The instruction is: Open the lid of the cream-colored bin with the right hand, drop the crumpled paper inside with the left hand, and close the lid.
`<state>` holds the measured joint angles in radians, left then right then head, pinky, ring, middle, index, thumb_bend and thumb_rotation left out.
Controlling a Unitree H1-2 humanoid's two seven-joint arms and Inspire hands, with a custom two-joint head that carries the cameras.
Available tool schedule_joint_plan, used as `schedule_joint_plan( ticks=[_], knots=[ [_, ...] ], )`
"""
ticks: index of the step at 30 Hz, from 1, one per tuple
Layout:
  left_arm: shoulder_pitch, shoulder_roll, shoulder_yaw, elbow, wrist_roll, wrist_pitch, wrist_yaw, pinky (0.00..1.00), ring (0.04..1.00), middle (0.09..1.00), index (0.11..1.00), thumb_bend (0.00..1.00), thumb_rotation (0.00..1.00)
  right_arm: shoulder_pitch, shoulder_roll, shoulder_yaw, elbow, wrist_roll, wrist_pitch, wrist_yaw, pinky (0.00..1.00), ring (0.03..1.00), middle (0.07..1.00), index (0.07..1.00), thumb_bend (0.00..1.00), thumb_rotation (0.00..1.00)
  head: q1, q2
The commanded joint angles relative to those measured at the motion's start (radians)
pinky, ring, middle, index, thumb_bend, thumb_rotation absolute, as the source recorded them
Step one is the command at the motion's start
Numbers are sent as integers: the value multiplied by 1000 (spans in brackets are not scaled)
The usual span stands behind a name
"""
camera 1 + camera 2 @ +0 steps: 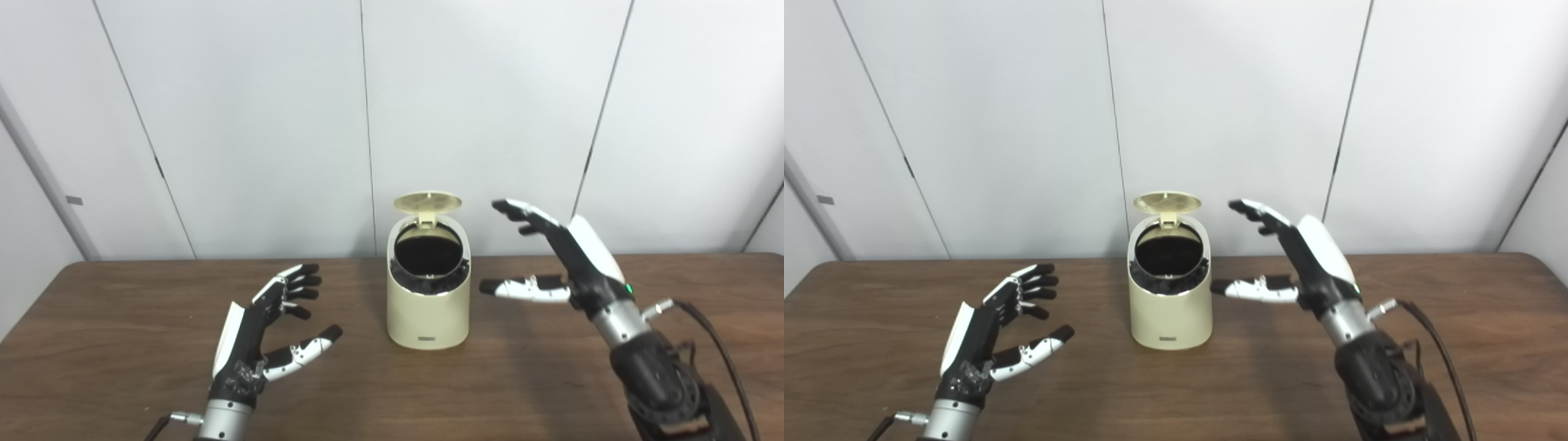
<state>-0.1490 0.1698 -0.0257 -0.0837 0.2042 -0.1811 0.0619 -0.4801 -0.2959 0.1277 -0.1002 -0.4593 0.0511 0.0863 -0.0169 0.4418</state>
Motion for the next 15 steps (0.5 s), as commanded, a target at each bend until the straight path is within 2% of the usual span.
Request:
schedule_joint_plan(
  ticks=[1,9,15],
  knots=[
    [-7,4,0,4,18,-29,-1,576,704,757,798,689,143,-72,-11,-2,-21,6,-18,14,659,791,842,822,712,434,-2,-2],
    [0,-8,-17,58,39,-33,-4,571,696,753,787,698,132,-165,-18,20,-1,0,11,86,657,805,860,834,715,403,2,-6],
    [1,-27,-21,80,54,-38,1,534,682,753,783,711,140,-220,-28,54,12,-67,41,124,647,826,866,847,721,489,10,-8]
  ],
)
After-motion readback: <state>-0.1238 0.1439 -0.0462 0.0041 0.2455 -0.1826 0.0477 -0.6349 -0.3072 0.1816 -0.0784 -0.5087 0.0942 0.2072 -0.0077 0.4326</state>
